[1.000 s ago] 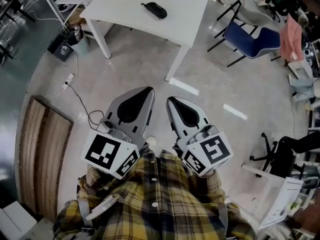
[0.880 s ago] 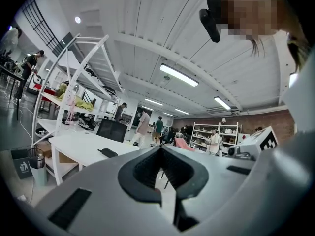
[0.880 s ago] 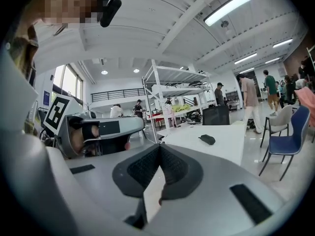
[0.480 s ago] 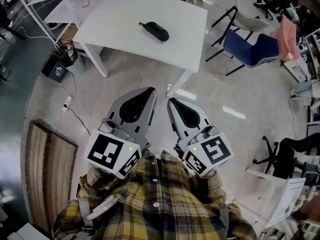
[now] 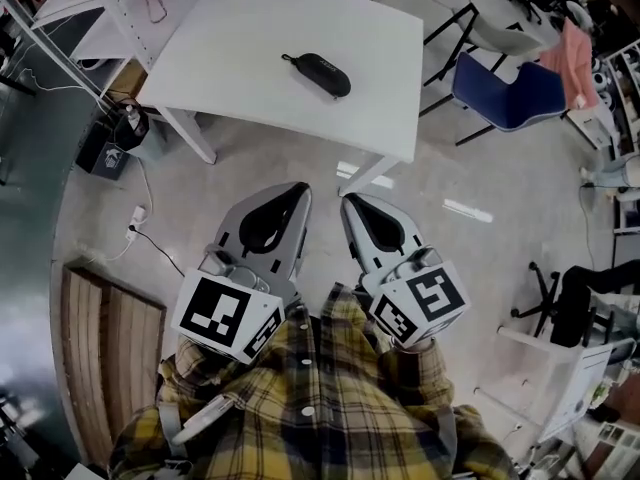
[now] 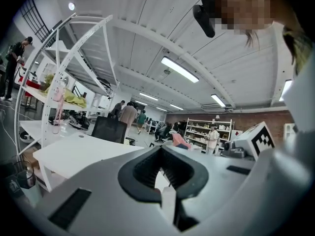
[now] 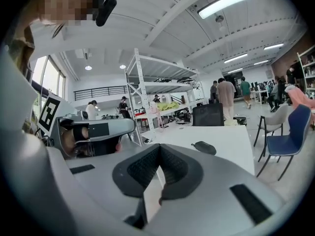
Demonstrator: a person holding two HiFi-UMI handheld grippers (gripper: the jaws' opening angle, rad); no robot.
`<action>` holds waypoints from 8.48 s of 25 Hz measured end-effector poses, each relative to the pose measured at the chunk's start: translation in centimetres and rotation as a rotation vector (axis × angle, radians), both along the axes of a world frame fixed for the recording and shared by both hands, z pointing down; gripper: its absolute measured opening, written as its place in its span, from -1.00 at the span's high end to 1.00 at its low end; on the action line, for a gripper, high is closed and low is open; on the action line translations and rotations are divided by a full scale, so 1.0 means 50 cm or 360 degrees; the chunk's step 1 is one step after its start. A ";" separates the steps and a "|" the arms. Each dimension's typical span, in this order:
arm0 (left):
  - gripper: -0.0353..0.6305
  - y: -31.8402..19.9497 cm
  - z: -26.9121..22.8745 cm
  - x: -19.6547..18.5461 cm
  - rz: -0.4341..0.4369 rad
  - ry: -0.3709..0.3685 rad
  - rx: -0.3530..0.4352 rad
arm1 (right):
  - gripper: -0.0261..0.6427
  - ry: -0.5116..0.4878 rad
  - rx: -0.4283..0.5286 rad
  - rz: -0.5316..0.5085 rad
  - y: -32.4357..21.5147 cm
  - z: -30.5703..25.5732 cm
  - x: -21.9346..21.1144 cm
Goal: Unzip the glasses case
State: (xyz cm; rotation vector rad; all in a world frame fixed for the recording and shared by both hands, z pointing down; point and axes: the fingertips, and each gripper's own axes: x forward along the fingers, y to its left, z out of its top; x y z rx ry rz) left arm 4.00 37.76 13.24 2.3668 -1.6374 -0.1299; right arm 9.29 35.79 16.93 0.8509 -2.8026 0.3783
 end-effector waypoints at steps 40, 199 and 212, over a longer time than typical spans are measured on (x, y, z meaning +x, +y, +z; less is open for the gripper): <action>0.88 -0.787 0.045 -0.167 0.0155 -0.0066 -0.0150 | 0.93 0.0100 -0.0120 0.0127 -0.766 0.046 -0.138; -0.12 -0.793 0.532 -0.191 0.1079 -0.0881 -0.0787 | 0.93 0.1155 -0.0312 -0.0526 -0.704 0.565 -0.130; -0.12 -0.811 0.636 -0.267 0.0185 -0.0306 -0.1227 | 0.93 0.1019 -0.0355 -0.0752 -0.612 0.616 -0.282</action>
